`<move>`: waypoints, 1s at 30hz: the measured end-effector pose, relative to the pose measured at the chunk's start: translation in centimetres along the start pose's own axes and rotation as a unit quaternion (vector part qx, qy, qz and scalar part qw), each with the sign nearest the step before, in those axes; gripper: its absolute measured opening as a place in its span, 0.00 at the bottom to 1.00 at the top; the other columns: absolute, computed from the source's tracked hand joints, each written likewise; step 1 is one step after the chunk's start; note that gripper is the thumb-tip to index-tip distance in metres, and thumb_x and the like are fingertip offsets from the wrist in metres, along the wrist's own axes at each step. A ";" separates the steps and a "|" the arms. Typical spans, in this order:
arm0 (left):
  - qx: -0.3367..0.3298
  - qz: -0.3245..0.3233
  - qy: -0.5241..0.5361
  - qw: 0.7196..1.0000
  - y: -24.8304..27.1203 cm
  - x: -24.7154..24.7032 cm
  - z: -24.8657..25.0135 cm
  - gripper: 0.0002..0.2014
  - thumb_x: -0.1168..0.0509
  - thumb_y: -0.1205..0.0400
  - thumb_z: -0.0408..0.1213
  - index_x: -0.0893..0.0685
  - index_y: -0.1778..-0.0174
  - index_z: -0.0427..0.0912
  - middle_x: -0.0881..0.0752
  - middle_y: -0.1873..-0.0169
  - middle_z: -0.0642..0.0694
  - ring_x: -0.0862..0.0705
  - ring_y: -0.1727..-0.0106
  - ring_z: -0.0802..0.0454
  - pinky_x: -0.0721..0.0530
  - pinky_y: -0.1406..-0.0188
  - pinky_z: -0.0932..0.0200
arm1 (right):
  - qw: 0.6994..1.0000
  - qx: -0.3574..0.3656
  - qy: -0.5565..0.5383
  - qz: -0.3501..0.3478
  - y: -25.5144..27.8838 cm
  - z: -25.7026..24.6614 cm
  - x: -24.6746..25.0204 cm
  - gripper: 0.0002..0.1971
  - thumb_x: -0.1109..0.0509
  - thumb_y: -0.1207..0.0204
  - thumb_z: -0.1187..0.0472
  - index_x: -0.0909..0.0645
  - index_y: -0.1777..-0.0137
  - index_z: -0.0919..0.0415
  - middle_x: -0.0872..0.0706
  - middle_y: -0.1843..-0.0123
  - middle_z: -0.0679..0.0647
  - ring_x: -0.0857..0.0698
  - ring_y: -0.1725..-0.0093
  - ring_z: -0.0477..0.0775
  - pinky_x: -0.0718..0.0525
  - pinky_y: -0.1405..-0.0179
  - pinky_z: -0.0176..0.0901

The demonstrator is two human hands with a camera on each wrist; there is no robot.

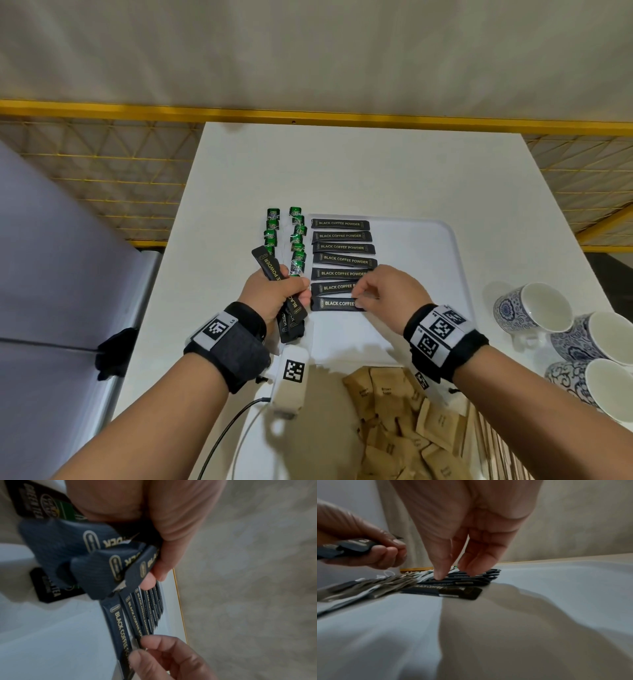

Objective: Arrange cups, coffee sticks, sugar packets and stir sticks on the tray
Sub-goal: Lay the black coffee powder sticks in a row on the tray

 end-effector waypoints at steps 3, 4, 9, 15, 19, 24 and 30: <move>0.001 -0.007 -0.007 1.000 0.0 -0.1 0.1 0.17 0.35 0.23 0.18 0.33 0.63 0.43 0.23 0.72 0.33 0.24 0.79 0.46 0.21 0.79 0.61 | 0.999 0.018 0.021 -0.031 -0.1 -0.3 -1.1 0.05 0.30 0.25 0.56 0.14 0.52 0.45 0.25 0.55 0.40 0.20 0.52 0.46 0.22 0.48 0.39; 0.000 -0.009 -0.008 1.000 0.0 -0.1 0.1 0.17 0.35 0.23 0.18 0.33 0.63 0.43 0.24 0.72 0.33 0.24 0.79 0.46 0.21 0.79 0.61 | 0.999 0.018 0.030 -0.035 -0.2 -0.3 -1.3 0.06 0.30 0.24 0.57 0.14 0.51 0.45 0.26 0.55 0.40 0.20 0.52 0.47 0.22 0.47 0.40; -0.002 -0.010 -0.003 1.000 -0.3 0.1 0.0 0.18 0.34 0.24 0.18 0.32 0.64 0.43 0.23 0.73 0.34 0.24 0.77 0.46 0.21 0.78 0.59 | 0.999 0.020 0.034 -0.037 -0.7 -0.2 -1.5 0.09 0.32 0.23 0.58 0.13 0.47 0.48 0.25 0.52 0.42 0.19 0.47 0.50 0.21 0.45 0.42; 0.003 -0.015 -0.002 1.000 -0.3 0.2 -0.2 0.18 0.34 0.23 0.18 0.33 0.64 0.44 0.23 0.73 0.34 0.25 0.79 0.46 0.22 0.79 0.60 | 0.999 0.032 -0.005 -0.008 -1.4 -0.3 -1.0 0.09 0.30 0.23 0.56 0.14 0.45 0.50 0.21 0.49 0.45 0.19 0.46 0.49 0.21 0.43 0.44; 0.009 -0.018 0.001 1.000 -0.4 0.4 -0.2 0.18 0.34 0.24 0.19 0.33 0.65 0.45 0.23 0.72 0.33 0.24 0.78 0.46 0.21 0.78 0.59 | 0.997 0.067 0.009 0.022 -2.5 -0.4 -1.0 0.16 0.38 0.18 0.58 0.20 0.32 0.55 0.20 0.36 0.50 0.24 0.34 0.52 0.24 0.36 0.46; 0.022 -0.007 0.011 1.000 -0.8 0.9 -0.5 0.17 0.32 0.25 0.19 0.31 0.65 0.44 0.22 0.72 0.33 0.22 0.75 0.44 0.18 0.71 0.53 | 0.994 0.082 0.071 -0.012 -3.7 -0.1 -2.0 0.19 0.41 0.17 0.61 0.23 0.28 0.58 0.24 0.29 0.52 0.28 0.28 0.55 0.23 0.32 0.53; 0.012 -0.013 0.007 1.000 -0.8 0.6 -0.4 0.17 0.34 0.24 0.19 0.32 0.65 0.44 0.23 0.71 0.34 0.23 0.76 0.45 0.19 0.77 0.58 | 0.993 0.086 0.076 -0.011 -3.9 0.1 -1.7 0.19 0.41 0.17 0.60 0.24 0.27 0.57 0.25 0.28 0.51 0.30 0.27 0.53 0.26 0.30 0.50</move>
Point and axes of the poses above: each hand's wrist, its own y-axis away from the middle knuckle, its own x-axis out of the back of the hand, z = x × y, the point moved 3 cm from there along -y, towards the middle knuckle
